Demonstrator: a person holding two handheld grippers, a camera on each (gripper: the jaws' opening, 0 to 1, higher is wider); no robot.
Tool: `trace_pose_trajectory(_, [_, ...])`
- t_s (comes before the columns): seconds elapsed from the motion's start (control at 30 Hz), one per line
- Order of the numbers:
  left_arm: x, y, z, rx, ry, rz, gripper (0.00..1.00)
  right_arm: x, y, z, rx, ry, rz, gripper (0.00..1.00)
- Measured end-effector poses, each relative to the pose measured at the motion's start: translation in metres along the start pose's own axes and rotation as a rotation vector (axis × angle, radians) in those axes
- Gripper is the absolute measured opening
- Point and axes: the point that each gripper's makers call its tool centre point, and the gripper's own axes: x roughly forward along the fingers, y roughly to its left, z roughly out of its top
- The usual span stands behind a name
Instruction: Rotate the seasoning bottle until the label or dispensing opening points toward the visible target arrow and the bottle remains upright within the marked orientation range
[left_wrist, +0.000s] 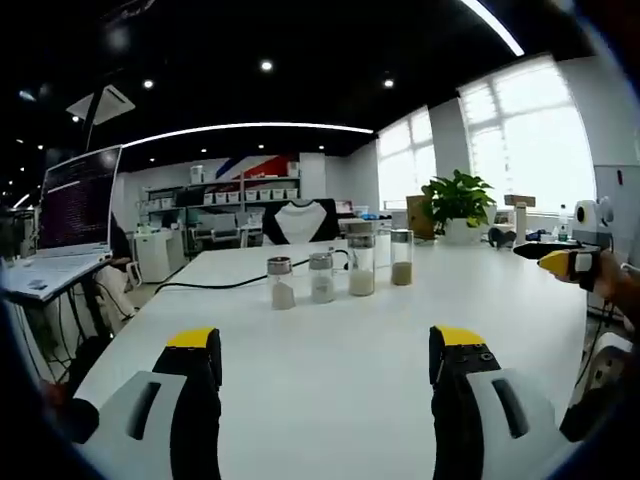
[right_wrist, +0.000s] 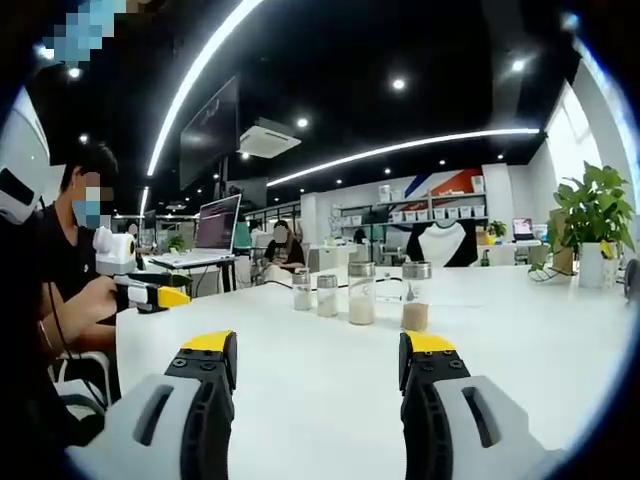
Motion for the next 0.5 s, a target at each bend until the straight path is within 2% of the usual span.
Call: trace_pose_trajectory(0.5, [0.0001, 0.0046, 0.0004, 0.002, -0.002, 0.013, 0.91, 0.0008, -0.0039, -0.0018, -0.025, 0.015, -0.018, 0.67])
